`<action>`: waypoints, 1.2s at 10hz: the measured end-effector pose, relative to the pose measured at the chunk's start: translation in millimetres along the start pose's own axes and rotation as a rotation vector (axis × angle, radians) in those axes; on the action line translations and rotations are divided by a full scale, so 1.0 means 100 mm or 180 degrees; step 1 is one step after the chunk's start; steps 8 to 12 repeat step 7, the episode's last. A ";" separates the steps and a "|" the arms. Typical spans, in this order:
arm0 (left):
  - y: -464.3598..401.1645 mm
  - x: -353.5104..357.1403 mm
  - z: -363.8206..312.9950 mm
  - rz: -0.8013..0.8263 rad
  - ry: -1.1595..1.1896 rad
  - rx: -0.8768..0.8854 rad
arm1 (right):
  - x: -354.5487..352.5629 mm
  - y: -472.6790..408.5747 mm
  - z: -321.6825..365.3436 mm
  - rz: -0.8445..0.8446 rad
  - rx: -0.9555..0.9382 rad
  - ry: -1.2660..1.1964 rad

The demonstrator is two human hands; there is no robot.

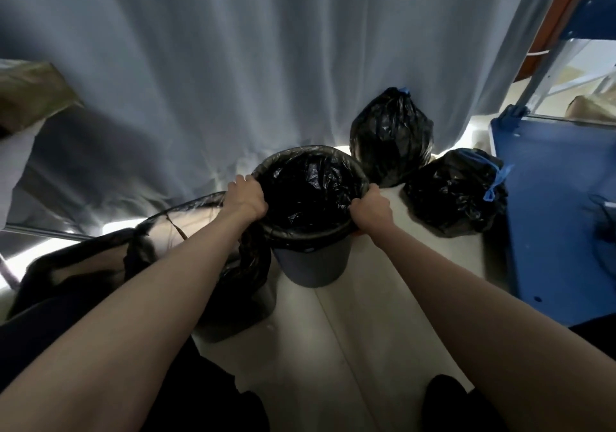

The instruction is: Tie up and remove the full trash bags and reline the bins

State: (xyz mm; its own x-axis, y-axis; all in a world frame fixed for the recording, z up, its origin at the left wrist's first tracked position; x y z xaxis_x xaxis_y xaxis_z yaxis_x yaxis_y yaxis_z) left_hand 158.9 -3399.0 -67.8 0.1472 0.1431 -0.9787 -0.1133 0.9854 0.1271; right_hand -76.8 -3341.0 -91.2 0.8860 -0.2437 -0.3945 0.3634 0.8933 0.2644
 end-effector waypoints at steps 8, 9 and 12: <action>0.22 -0.16 0.01 -0.0595 -0.0152 0.0223 | -0.20 0.18 0.33 0.0090 -0.0811 0.0890; 0.22 -0.16 0.01 -0.0595 -0.0152 0.0223 | -0.20 0.18 0.33 0.0090 -0.0811 0.0890; 0.22 -0.16 0.01 -0.0595 -0.0152 0.0223 | -0.20 0.18 0.33 0.0090 -0.0811 0.0890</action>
Point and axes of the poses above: each hand's wrist, its own y-axis away from the middle knuckle, its own x-axis out of the palm, z = x × y, the point moved 3 cm from there along -y, towards the middle knuckle, and after that the axes turned 15 degrees about -y, right-handed, at the moved point
